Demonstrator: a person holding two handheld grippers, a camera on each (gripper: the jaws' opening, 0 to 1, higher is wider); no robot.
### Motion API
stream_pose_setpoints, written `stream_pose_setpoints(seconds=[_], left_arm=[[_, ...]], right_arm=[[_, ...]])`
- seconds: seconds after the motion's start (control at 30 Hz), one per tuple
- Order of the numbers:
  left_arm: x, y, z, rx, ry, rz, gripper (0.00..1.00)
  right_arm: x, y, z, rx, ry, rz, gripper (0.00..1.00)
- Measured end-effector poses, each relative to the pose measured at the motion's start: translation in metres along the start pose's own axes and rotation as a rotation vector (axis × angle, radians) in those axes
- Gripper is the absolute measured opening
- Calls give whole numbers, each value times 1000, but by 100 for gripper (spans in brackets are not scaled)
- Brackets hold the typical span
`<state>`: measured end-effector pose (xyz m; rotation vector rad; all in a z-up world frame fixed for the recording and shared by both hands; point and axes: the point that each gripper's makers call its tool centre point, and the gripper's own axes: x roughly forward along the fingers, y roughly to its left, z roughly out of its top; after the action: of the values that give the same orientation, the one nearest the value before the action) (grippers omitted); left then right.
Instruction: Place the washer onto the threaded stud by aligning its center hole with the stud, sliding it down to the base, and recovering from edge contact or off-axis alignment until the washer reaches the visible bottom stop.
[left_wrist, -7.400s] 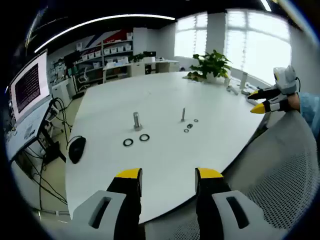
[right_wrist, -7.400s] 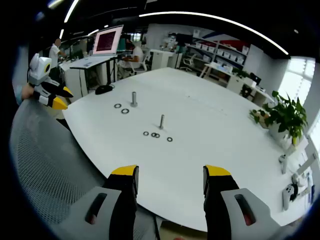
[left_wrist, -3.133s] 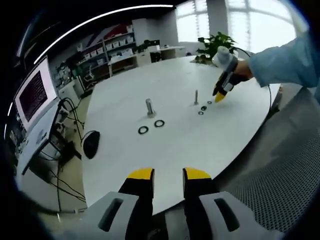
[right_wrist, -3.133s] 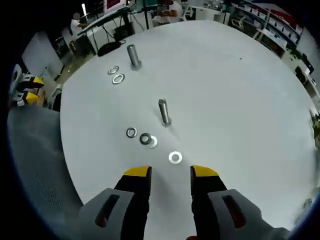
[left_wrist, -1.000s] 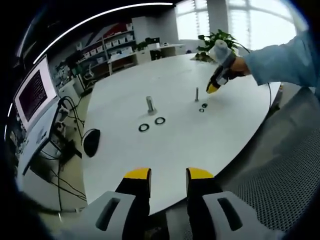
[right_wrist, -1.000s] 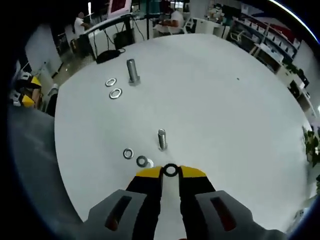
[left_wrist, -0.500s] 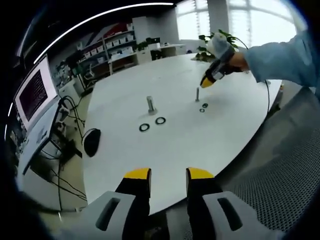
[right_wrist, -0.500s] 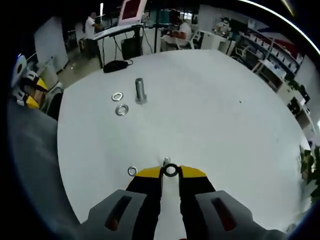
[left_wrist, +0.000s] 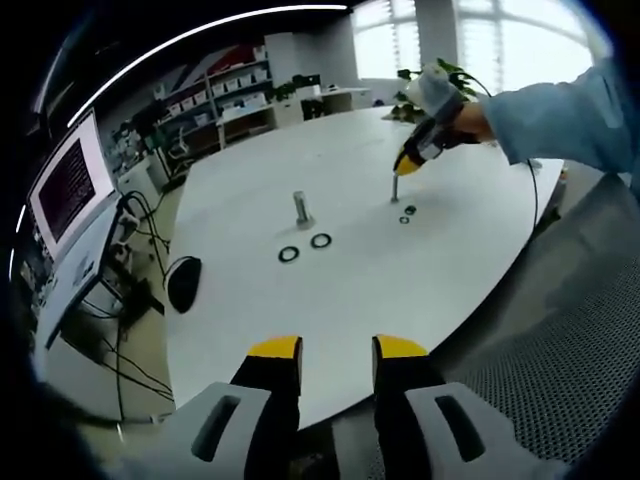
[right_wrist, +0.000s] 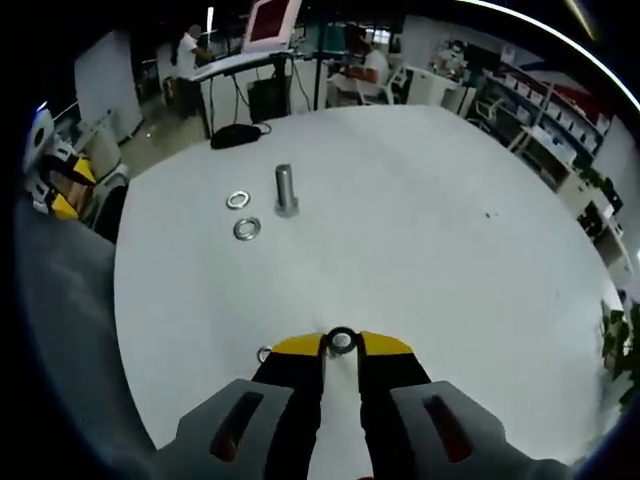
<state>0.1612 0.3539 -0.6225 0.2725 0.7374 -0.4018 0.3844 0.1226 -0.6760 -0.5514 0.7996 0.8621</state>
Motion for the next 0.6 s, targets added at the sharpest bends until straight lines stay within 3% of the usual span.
stream_pose_setpoints(seconds=[0.6], left_arm=[[0,0,0,1,1,-1,26]], right_arm=[[5,1,-3,-20,38,6,16]])
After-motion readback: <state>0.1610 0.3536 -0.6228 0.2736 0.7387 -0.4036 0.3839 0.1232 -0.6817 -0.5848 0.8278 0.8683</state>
